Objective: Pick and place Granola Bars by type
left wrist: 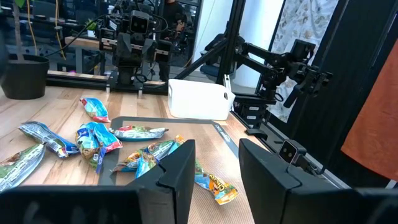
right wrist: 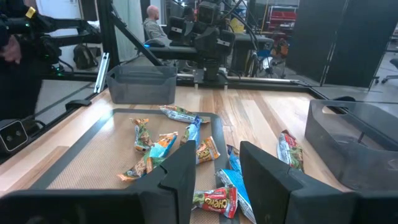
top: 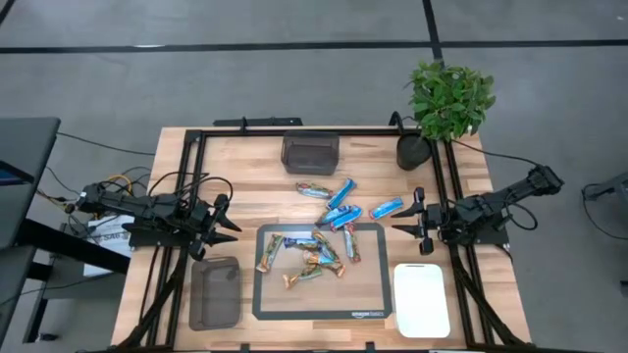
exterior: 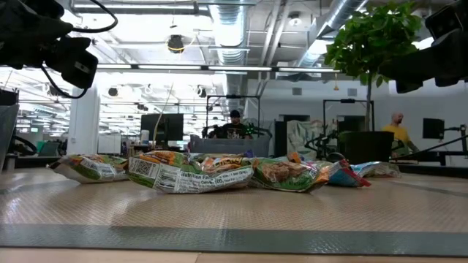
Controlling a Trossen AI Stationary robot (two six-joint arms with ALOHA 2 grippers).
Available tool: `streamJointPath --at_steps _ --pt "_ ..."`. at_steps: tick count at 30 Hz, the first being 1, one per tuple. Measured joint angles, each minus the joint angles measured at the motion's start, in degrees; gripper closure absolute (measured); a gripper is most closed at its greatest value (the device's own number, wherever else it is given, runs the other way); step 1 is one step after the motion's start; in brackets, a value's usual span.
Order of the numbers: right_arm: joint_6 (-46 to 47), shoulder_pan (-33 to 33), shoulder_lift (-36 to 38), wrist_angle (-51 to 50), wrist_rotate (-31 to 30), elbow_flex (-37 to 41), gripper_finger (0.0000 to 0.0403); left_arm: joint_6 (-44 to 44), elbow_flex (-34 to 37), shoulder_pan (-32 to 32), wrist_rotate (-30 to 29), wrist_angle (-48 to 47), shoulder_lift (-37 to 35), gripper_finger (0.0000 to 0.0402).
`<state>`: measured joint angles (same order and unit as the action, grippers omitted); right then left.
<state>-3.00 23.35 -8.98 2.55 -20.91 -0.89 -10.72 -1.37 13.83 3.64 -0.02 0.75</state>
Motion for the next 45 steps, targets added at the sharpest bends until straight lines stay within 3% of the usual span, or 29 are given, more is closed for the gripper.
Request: streamJointPath --at_steps 7,10,15,18,26,33,35,41,45 --pt "0.00 0.02 -0.01 0.02 0.00 -0.02 0.0285 -4.02 0.02 0.01 -0.01 0.60 0.00 0.0286" --pt "0.00 0.00 -0.02 0.00 0.00 -0.02 0.0285 -14.53 0.04 0.00 0.35 0.64 0.00 0.0286" --pt "0.00 0.02 0.00 0.02 0.00 0.00 0.0285 -40.96 0.04 0.02 0.54 0.78 0.00 0.0286" --pt "0.00 0.02 0.00 0.00 0.00 -0.02 0.0285 -47.07 0.09 0.02 -5.14 0.54 0.00 0.0286" --pt "0.00 0.02 -0.02 0.00 0.00 -0.01 0.0285 -49.85 0.07 0.00 -23.72 2.60 0.00 0.0286" --pt "0.14 0.01 -0.01 0.06 -0.01 -0.01 0.0285 -51.36 0.07 0.00 -34.45 3.56 0.00 0.0286" --pt "4.56 0.01 -0.02 2.47 -0.04 0.10 0.0285 -52.06 0.07 0.00 -37.86 3.53 0.00 0.0286" --pt "36.90 -0.69 0.02 16.88 -0.11 0.00 0.0285 -56.72 0.07 0.00 -47.75 3.43 0.00 0.0286" --pt "43.97 -1.78 0.05 21.38 -3.08 0.00 0.0285 -58.94 0.07 0.00 -49.46 3.39 0.00 0.0286"
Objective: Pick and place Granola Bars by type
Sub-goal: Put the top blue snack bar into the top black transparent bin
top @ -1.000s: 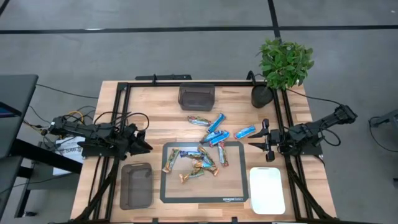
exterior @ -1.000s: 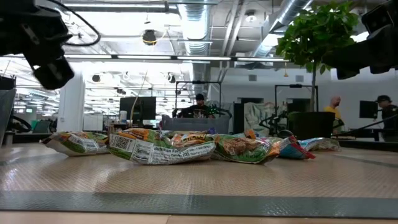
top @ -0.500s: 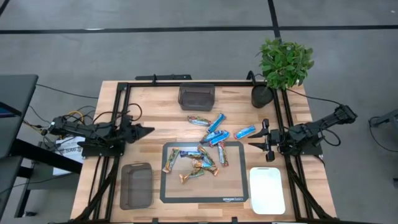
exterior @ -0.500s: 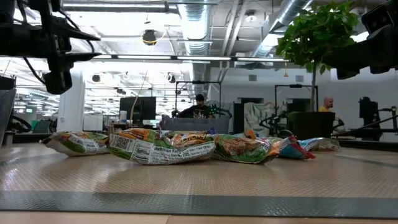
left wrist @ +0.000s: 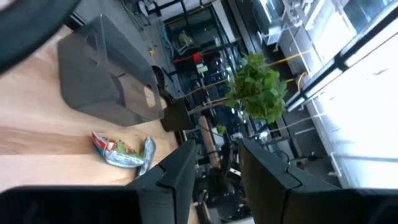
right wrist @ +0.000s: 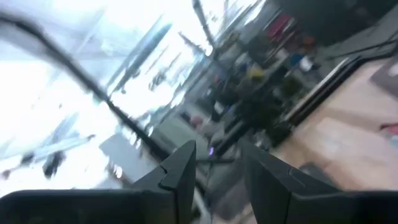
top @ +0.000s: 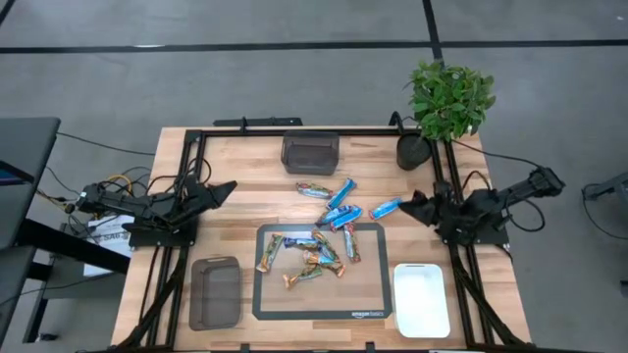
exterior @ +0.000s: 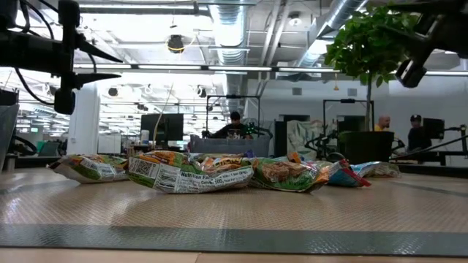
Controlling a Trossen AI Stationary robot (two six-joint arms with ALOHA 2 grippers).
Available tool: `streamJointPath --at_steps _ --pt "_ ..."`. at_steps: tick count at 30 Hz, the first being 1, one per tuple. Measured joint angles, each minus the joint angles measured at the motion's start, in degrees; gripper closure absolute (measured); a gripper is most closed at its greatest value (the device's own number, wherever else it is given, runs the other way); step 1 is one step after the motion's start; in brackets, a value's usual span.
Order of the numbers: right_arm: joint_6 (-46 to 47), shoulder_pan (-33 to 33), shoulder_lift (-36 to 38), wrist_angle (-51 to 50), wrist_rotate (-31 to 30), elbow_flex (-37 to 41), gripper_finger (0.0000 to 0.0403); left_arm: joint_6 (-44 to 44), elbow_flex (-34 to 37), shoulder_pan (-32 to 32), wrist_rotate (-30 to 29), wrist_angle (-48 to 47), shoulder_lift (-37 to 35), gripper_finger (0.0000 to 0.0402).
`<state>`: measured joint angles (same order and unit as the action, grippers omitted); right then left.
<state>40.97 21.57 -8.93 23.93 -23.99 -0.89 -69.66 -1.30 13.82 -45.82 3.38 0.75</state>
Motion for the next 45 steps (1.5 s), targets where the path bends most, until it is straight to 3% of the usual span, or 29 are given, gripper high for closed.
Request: streamJointPath --at_steps 10,16,21,27,36,41,45 --pt "-10.75 -5.09 0.00 8.16 -1.82 0.00 0.0285 -1.72 0.00 0.00 0.12 0.00 0.00 0.0286" --pt "-6.68 -8.39 0.02 13.49 -1.98 -0.16 0.0285 -1.35 0.00 0.00 0.93 0.74 0.00 0.0286" --pt "-4.44 -10.71 -2.60 -0.21 2.64 -7.11 0.0282 10.47 -1.02 0.02 5.56 10.53 2.02 0.0286" --pt "-4.63 -12.75 -16.15 -25.57 3.15 -22.82 0.0259 22.28 -11.70 0.00 8.26 7.46 10.52 0.0286" --pt "-13.87 -17.80 -38.82 -51.30 3.26 -41.77 0.0231 26.51 -29.73 -0.68 10.70 -15.34 32.83 0.0286" --pt "-22.25 -21.46 -50.48 -57.09 8.25 -47.69 0.0229 26.60 -36.75 -3.26 10.67 -23.56 44.41 0.0286" --pt "-33.22 -24.24 -59.62 -57.03 16.24 -51.44 0.0234 28.70 -40.67 -5.98 12.04 -26.03 50.90 0.0286"
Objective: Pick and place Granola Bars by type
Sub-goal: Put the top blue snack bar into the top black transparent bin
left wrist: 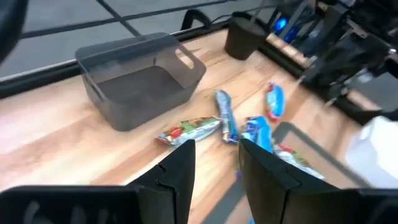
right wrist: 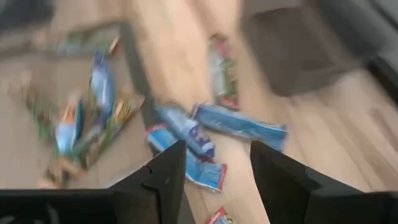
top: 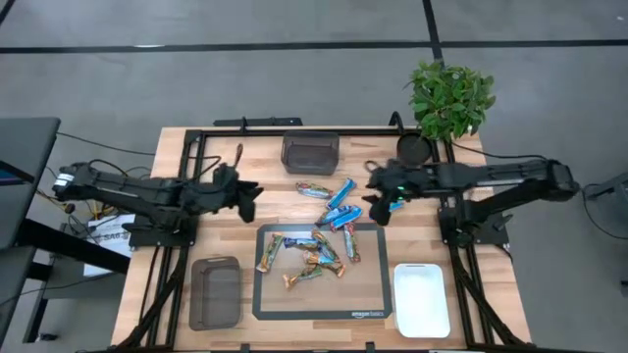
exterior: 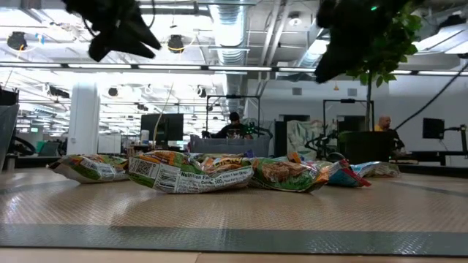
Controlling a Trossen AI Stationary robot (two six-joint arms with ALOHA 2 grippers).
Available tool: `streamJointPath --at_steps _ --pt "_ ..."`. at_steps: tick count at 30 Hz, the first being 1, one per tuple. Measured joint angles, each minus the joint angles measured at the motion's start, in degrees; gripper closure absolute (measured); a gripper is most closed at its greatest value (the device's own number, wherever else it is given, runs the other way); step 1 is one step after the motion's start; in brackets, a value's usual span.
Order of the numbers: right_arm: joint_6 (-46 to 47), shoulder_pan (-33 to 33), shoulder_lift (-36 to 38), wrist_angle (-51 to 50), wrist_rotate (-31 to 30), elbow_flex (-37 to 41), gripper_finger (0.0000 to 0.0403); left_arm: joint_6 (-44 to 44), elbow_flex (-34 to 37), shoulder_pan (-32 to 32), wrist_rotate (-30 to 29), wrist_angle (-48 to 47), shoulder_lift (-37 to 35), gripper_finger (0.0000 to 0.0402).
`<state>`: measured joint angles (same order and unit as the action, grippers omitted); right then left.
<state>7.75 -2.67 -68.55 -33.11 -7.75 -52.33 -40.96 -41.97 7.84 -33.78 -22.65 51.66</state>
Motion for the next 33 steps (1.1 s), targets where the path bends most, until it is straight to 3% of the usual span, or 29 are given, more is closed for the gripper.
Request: streamJointPath --at_steps 4,12,19,25,33 --pt "-13.16 -1.96 -8.55 -0.18 3.81 -4.53 0.0241 3.44 -3.22 -2.33 1.57 -0.82 3.85 0.0286" --pt "-32.91 -5.15 -23.14 -7.01 3.33 -13.90 0.0249 5.77 -5.28 -6.10 2.52 -0.92 5.64 0.0286" --pt "-38.42 -8.69 -33.13 -8.48 2.47 -16.55 0.0255 5.74 -5.28 -7.86 3.62 -1.09 5.64 0.0286" --pt "-41.30 -10.39 -39.50 -8.41 -2.90 -19.90 0.0254 6.99 -5.28 -8.33 3.65 -1.28 5.64 0.0286" --pt "-43.81 -11.35 -44.44 -13.52 1.78 -23.31 0.0262 7.33 -5.28 -8.33 5.25 -2.54 5.62 0.0286"
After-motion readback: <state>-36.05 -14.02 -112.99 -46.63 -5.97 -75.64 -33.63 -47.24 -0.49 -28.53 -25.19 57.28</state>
